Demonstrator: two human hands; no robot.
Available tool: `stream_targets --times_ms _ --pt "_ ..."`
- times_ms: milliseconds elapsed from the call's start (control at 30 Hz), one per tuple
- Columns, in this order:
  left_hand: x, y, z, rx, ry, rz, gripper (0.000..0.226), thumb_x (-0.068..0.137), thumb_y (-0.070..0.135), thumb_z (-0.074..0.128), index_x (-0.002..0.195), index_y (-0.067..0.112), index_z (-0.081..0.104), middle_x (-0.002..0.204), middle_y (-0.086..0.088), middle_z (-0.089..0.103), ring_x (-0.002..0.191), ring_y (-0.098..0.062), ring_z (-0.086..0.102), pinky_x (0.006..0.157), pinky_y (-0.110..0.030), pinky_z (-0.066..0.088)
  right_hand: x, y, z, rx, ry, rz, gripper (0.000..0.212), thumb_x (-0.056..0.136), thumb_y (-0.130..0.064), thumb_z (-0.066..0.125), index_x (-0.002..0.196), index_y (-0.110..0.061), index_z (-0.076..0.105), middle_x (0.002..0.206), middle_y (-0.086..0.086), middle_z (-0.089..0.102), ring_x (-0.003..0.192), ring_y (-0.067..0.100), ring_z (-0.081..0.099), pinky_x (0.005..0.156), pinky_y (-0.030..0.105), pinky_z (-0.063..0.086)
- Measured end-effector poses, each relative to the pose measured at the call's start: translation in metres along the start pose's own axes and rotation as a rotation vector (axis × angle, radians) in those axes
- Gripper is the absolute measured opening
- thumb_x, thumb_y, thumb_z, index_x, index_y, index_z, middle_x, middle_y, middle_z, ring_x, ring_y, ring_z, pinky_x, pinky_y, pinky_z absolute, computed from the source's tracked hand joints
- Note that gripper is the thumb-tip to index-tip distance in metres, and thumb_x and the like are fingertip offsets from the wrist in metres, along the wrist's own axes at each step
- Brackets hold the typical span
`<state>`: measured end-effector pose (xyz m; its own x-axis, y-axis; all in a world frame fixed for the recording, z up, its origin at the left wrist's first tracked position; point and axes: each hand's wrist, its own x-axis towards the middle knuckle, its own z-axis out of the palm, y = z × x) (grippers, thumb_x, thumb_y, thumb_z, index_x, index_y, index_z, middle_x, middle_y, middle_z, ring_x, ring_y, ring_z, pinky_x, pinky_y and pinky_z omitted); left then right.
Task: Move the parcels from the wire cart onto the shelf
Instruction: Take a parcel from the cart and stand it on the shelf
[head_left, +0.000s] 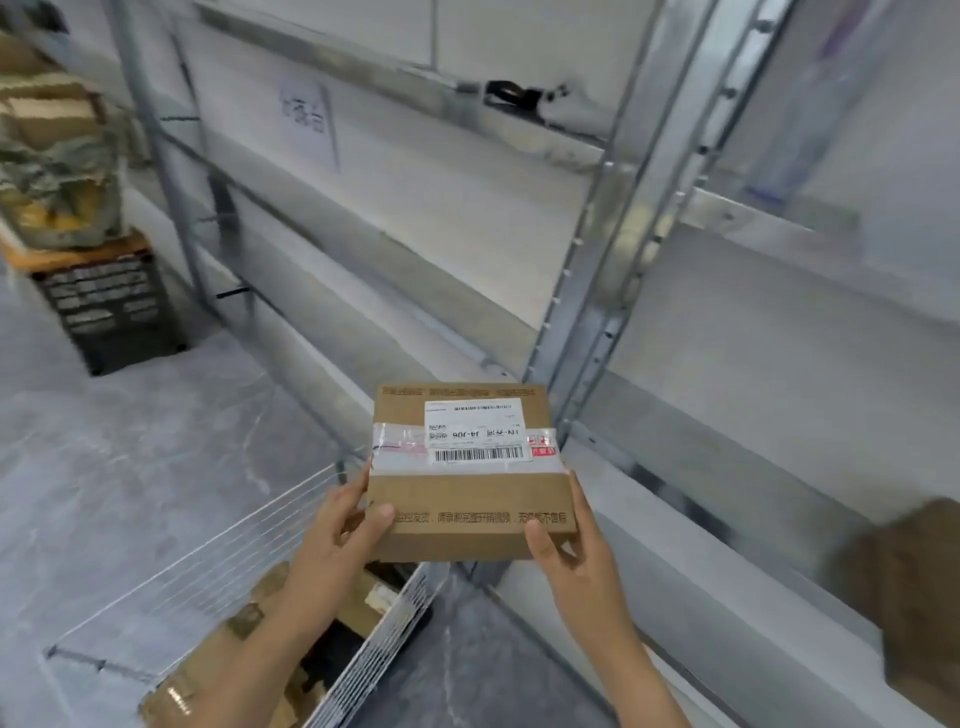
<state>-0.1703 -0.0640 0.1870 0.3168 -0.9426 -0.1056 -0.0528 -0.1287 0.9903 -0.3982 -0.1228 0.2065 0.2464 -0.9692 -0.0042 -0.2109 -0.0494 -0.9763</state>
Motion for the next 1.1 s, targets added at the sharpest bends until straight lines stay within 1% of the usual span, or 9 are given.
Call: stream_targets --times_ms 133,267,333,467,567,633,767,1000,1100 --pt "-0.009 0.019 0.072 -0.018 -0.007 0.044 0.058 0.068 0.07 0.061 0.122 0.064 0.04 0.115 0.023 0.059 0.104 0.002 0.056 0.082 -0.023 0.047 -0.022 0.015 -0.065 -0.008 0.087 0.017 0.088 0.064 -0.079 0.059 0.142 -0.054 0.026 0.12 -0.033 0.058 0.112 -0.008 0.055 0.101 0.033 0.048" --pt "-0.024 0.021 0.148 -0.048 -0.114 0.094 0.051 0.083 0.051 0.061 0.125 0.064 0.037 0.115 0.029 0.06 0.104 0.008 0.058 0.087 -0.023 0.048 -0.049 0.029 -0.137 -0.006 0.18 0.032 0.094 0.065 -0.077 0.061 0.147 -0.043 0.029 0.12 -0.029 0.06 0.112 -0.005 0.057 0.098 0.029 0.051" --pt "-0.035 0.02 0.187 -0.055 -0.181 0.106 0.053 0.081 0.043 0.059 0.127 0.061 0.04 0.121 0.026 0.057 0.105 0.006 0.059 0.082 -0.017 0.049 -0.063 0.04 -0.172 -0.016 0.236 0.048 0.084 0.075 -0.069 0.06 0.147 -0.04 0.029 0.119 -0.028 0.061 0.112 -0.005 0.057 0.1 0.029 0.049" --pt "-0.053 0.018 0.256 -0.009 -0.278 0.125 0.06 0.071 0.055 0.068 0.125 0.059 0.044 0.118 0.034 0.057 0.103 -0.001 0.062 0.083 -0.021 0.05 -0.093 0.058 -0.233 -0.025 0.335 0.088 0.073 0.078 -0.051 0.059 0.144 -0.047 0.027 0.119 -0.027 0.06 0.108 -0.01 0.056 0.096 0.022 0.05" --pt "-0.062 0.02 0.295 0.036 -0.347 0.126 0.062 0.074 0.036 0.076 0.125 0.054 0.046 0.109 0.042 0.056 0.098 0.002 0.063 0.08 -0.019 0.052 -0.108 0.064 -0.268 -0.021 0.395 0.079 0.066 0.079 -0.047 0.062 0.133 -0.059 0.025 0.116 -0.04 0.056 0.111 -0.011 0.054 0.088 0.013 0.047" --pt "-0.065 0.025 0.313 0.073 -0.375 0.146 0.066 0.076 0.022 0.076 0.125 0.052 0.044 0.104 0.047 0.053 0.095 0.008 0.061 0.077 -0.018 0.053 -0.114 0.065 -0.285 -0.045 0.409 0.052 0.071 0.079 -0.043 0.066 0.138 -0.053 0.028 0.117 -0.044 0.052 0.114 -0.01 0.054 0.094 0.021 0.047" --pt "-0.055 0.03 0.331 0.132 -0.383 0.169 0.071 0.073 0.023 0.078 0.124 0.055 0.041 0.107 0.045 0.052 0.095 0.006 0.06 0.078 -0.019 0.051 -0.115 0.067 -0.298 -0.098 0.427 0.041 0.079 0.078 -0.035 0.073 0.145 -0.04 0.03 0.12 -0.043 0.052 0.113 -0.004 0.057 0.097 0.032 0.05" --pt "-0.024 0.029 0.349 0.193 -0.421 0.191 0.072 0.073 0.025 0.078 0.126 0.054 0.038 0.115 0.026 0.054 0.096 -0.005 0.061 0.077 -0.023 0.052 -0.098 0.078 -0.302 -0.176 0.486 0.039 0.059 0.084 -0.033 0.069 0.133 -0.046 0.039 0.121 -0.052 0.042 0.117 -0.015 0.047 0.1 0.024 0.047" --pt "-0.007 0.029 0.362 0.24 -0.458 0.212 0.069 0.074 0.026 0.077 0.123 0.053 0.037 0.112 0.028 0.051 0.093 -0.001 0.058 0.065 -0.014 0.051 -0.084 0.085 -0.305 -0.23 0.539 0.03 0.048 0.088 -0.036 0.066 0.129 -0.044 0.044 0.129 -0.037 0.048 0.122 -0.012 0.043 0.104 0.025 0.043"
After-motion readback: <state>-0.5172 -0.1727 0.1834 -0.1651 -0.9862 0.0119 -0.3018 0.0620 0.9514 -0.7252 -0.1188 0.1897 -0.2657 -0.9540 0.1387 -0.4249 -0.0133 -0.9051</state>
